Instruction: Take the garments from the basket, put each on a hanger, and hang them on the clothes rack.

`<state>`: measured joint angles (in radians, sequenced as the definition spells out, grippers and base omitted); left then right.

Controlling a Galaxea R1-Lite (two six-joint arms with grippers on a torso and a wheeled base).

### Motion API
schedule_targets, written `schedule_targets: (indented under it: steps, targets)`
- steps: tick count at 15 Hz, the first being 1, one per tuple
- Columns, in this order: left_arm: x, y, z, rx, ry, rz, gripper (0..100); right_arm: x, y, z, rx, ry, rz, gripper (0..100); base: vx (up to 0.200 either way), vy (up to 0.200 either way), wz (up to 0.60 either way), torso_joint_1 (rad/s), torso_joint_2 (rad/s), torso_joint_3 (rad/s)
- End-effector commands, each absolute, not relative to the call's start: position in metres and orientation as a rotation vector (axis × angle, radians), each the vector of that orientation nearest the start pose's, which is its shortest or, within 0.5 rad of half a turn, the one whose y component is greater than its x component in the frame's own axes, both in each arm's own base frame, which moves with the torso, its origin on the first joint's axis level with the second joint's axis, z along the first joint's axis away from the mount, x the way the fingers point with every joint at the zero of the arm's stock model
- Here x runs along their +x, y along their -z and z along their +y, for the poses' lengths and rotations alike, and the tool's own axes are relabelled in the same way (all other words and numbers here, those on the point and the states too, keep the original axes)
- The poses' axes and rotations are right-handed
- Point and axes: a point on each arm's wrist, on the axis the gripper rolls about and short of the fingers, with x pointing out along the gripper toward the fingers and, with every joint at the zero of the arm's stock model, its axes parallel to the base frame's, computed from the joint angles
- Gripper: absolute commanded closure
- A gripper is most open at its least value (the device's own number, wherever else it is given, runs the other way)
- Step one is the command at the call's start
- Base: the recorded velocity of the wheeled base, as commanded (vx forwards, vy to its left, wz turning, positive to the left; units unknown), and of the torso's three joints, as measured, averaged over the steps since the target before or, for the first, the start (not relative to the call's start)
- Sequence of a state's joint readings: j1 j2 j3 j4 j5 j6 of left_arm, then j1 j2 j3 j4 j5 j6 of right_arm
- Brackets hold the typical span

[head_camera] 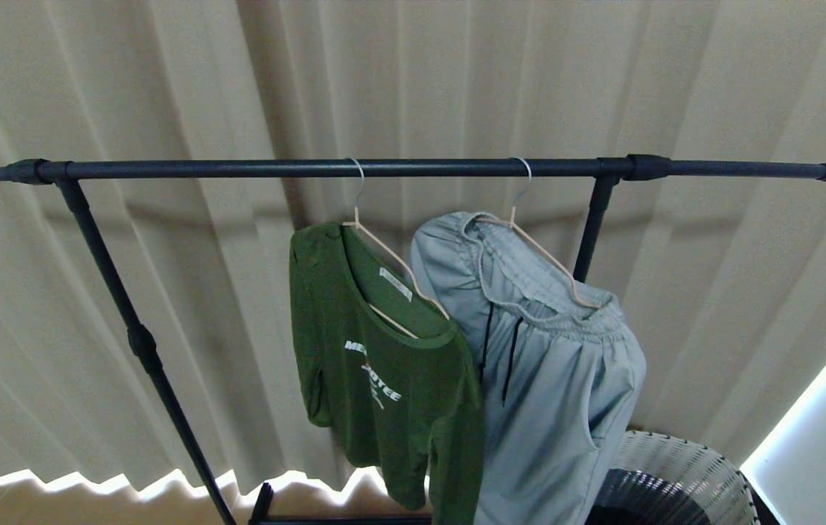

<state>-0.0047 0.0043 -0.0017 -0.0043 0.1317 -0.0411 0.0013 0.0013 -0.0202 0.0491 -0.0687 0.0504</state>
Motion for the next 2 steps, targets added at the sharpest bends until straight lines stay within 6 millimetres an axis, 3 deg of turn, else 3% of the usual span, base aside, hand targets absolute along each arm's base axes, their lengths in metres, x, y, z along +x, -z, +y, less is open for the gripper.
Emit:
schedule_targets:
  steps: [1, 2]
  targets:
    - [-0.0229, -0.0764, 0.0031, -0.042, -0.126, -0.006, 0, -0.0246, -0.0764, -0.0016, 0.050, 0.068, 0.026, 0, 0.000, 0.000, 0.00, 0.000, 0.00, 0.000]
    - [-0.0229, -0.0764, 0.0031, -0.042, -0.127, -0.006, 0, -0.0244, -0.0760, -0.0016, 0.050, 0.068, 0.027, 0, 0.000, 0.000, 0.00, 0.000, 0.00, 0.000]
